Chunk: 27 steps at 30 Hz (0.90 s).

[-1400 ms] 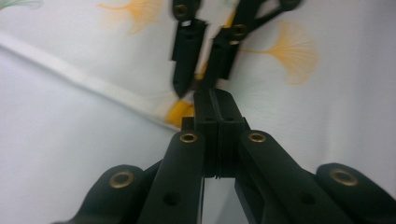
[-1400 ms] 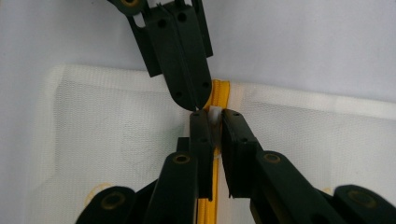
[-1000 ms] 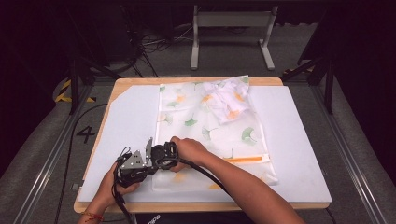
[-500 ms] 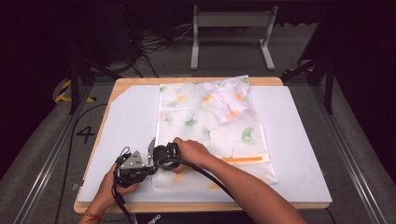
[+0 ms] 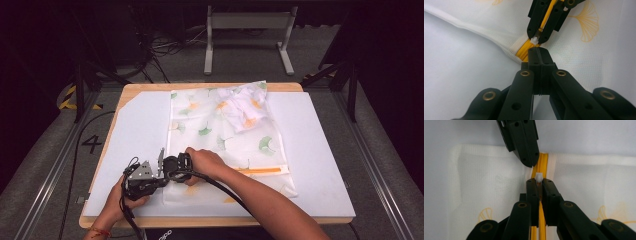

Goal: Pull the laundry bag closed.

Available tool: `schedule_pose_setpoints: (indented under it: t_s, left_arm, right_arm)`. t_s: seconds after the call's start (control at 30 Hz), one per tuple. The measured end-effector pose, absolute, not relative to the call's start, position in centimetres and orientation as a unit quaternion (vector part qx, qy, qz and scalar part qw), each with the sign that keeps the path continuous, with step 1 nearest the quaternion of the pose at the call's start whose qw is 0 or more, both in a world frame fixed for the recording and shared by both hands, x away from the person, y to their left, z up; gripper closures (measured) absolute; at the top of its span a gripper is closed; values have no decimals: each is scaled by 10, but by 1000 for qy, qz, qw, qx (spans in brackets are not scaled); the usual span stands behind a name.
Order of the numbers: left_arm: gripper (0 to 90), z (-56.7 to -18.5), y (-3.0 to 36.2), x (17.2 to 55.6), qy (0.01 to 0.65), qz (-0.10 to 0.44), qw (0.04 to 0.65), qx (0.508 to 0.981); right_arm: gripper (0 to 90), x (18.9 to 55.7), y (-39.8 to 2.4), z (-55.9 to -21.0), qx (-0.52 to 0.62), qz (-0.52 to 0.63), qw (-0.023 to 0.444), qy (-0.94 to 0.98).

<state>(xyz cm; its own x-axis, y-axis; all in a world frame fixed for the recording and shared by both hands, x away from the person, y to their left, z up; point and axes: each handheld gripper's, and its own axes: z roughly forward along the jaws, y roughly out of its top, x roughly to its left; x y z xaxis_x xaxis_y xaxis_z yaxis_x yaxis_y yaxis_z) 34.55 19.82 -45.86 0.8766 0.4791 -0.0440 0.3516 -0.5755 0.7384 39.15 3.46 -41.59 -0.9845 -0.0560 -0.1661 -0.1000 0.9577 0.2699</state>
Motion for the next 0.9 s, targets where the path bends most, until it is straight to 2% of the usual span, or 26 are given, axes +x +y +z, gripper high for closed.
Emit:
schedule_pose_setpoints:
  t_s: [0.9]
  left_arm:
    - [900,-459,199,346,233,80,396,885]
  right_arm:
    - [844,391,-20,-412,-13,150,85,985]
